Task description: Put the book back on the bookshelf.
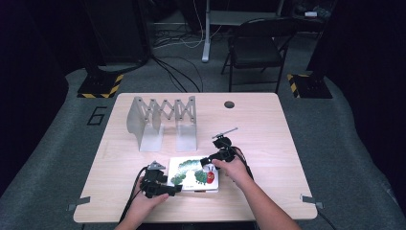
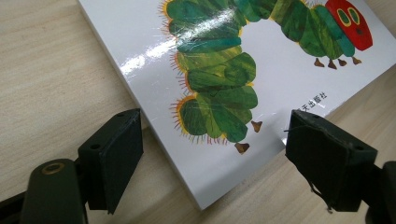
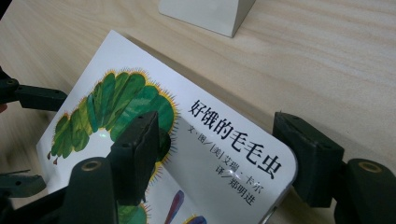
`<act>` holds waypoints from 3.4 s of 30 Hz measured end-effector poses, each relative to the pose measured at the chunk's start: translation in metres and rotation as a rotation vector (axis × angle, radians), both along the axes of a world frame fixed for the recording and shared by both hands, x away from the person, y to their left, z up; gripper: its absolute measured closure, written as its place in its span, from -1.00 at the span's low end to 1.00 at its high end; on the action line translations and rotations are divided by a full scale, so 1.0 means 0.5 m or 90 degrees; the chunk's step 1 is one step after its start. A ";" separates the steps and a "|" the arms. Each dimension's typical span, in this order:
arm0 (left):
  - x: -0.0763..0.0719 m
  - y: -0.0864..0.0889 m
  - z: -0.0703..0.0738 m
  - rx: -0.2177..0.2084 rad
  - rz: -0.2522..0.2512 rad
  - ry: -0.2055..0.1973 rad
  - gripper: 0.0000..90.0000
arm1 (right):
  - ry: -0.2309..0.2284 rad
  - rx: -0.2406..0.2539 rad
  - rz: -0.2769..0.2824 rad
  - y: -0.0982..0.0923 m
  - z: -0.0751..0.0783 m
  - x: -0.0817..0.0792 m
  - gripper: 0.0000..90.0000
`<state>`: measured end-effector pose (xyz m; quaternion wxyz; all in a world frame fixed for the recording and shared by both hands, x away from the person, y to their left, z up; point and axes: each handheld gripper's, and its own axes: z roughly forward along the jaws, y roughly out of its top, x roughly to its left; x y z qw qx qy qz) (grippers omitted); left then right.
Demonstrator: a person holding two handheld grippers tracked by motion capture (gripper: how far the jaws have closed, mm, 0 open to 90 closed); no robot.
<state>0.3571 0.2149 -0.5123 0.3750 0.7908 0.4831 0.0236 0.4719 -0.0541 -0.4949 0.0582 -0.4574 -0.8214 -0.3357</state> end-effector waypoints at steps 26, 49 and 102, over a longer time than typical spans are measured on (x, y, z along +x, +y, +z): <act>0.023 -0.014 -0.003 0.034 -0.010 -0.028 -0.75 | -0.015 -0.004 0.002 0.003 0.007 -0.007 -0.27; 0.044 -0.030 -0.006 0.037 -0.009 -0.035 -0.89 | -0.035 -0.018 0.000 0.004 0.029 -0.021 -0.23; 0.011 -0.006 0.078 0.046 0.049 -0.096 0.08 | -0.153 -0.028 -0.015 0.006 0.129 -0.092 -0.14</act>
